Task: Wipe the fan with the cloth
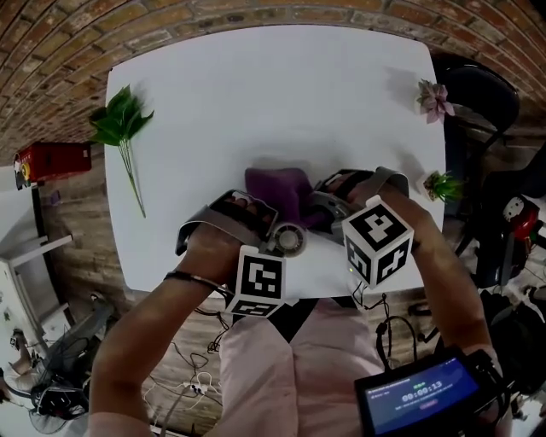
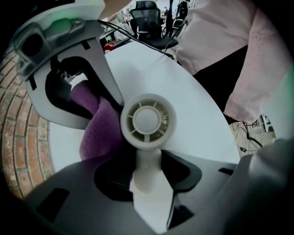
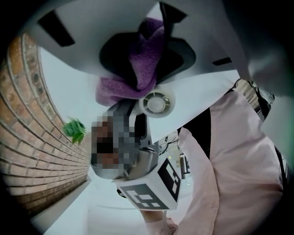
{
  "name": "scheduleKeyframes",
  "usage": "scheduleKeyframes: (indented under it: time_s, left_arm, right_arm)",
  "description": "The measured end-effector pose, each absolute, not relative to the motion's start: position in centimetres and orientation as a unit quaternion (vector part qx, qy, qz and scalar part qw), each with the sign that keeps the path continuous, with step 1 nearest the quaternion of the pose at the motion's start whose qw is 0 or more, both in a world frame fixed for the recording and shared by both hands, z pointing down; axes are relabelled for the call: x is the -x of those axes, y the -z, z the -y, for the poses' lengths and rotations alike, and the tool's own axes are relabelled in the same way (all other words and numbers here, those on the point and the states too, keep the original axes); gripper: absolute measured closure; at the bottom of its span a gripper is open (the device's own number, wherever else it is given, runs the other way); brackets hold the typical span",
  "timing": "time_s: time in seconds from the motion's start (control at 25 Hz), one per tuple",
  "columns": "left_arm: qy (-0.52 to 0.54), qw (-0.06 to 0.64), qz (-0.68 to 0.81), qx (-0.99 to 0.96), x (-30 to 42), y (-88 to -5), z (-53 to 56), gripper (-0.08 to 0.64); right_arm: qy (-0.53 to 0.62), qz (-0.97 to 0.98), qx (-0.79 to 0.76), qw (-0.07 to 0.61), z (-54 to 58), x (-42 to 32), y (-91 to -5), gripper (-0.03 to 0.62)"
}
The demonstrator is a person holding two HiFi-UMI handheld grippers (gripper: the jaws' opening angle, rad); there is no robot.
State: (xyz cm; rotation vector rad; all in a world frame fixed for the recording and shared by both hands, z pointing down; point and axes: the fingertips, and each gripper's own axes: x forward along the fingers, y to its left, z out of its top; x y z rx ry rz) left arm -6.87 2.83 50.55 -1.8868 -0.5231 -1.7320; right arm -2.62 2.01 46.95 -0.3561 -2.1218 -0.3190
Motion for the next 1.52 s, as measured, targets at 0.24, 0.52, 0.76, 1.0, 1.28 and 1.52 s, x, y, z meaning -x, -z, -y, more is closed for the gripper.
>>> scheduleKeyframes:
  time_s: [0.24,0.52,0.76,1.0,1.28,1.52]
  left_arm:
    - [0.643,0.227,0.175,0.71,7.1,-50.5,-2.5,0.373]
    - [0.66,0.192,0.128,0.714,7.3,-50.7,-2.2,0.373]
    - [0.668,0.147,0.084,0.725,7.5,-50.7,-1.8,0.373]
    - [0.682,0.073,0.004,0.727,8.0,-50.8,-1.1,0.373]
    - [0.587,-0.167,-0.097,0.786,8.8,-50.3,-1.9,0.367]
    - [0.541,-0.262,-0.088,0.794,11.9,-48.9,-3.4,0.315]
  right_arm:
    - [0.099,0.87,0.121,0.467,-2.6,1.5,-46.6,0.505]
    - [0.047,0.876,0.06,0.477,-4.4,0.7,-46.7,0.506]
    - [0.001,0.883,0.023,0.468,-7.0,1.1,-46.7,0.506]
    - [-0.032,0.902,-0.009,0.431,-10.2,4.8,-46.6,0.506]
    - [-0.083,0.899,-0.103,0.417,-12.5,2.7,-44.7,0.502]
    - [-0.137,0.886,-0.229,0.379,-12.9,-2.8,-41.9,0.497]
